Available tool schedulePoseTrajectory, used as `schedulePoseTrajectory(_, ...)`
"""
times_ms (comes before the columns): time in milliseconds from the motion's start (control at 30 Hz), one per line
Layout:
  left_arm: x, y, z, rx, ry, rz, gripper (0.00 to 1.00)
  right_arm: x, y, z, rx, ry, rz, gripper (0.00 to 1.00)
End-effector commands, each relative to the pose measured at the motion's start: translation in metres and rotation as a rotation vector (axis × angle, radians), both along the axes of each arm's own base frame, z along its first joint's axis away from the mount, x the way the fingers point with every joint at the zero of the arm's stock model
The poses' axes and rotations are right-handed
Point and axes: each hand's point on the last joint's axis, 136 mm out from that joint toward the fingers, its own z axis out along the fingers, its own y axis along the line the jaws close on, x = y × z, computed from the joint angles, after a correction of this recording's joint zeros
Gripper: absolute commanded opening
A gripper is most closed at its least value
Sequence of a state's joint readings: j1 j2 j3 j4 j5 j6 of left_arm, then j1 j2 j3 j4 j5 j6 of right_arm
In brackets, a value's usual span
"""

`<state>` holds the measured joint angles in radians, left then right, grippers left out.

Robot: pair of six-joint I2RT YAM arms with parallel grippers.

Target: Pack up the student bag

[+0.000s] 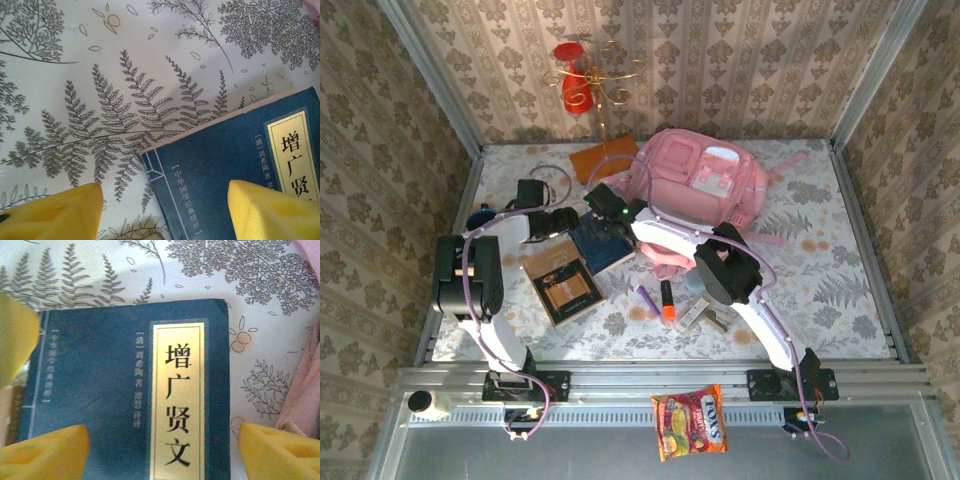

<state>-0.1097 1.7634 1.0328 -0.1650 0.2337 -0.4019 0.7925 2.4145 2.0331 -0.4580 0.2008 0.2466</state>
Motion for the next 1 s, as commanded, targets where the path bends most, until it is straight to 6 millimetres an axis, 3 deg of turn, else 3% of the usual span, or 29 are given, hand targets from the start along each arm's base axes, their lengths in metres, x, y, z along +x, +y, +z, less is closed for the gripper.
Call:
schedulePoseTrajectory(0, -0.002, -0.006, -0.015, -0.049, 0.025, -0.005, 0.61, 0.006, -0.027, -0.026, -0.102, 0.049, -0.081, 0.80)
schedulePoseTrajectory(300, -0.002, -0.014, -0.031, -0.099, 0.050, -0.013, 0.52, 0.002, -0.010, -0.054, 0.008, 0.212, -0.076, 0.76)
schedulePoseTrajectory(433, -0.002, -0.017, -0.037, -0.114, 0.059, -0.013, 0.50, 0.002, 0.004, -0.041, 0.157, 0.257, -0.038, 0.56)
schedulePoseTrajectory(533, -0.001, -0.020, -0.040, -0.118, 0.064, -0.016, 0.50, 0.009, 0.014, -0.014, 0.291, 0.254, 0.001, 0.37)
schedulePoseTrajectory(700, 0.009, -0.024, -0.029, -0.141, 0.039, -0.013, 0.52, 0.021, 0.012, 0.042, 0.407, 0.211, 0.030, 0.03)
schedulePoseTrajectory(800, 0.020, -0.026, -0.001, -0.183, -0.026, -0.010, 0.58, 0.021, 0.008, 0.085, 0.465, 0.165, 0.055, 0.00)
schedulePoseTrajectory(967, 0.020, -0.017, 0.075, -0.322, -0.218, 0.026, 0.73, 0.015, -0.017, 0.152, 0.610, 0.083, 0.024, 0.00)
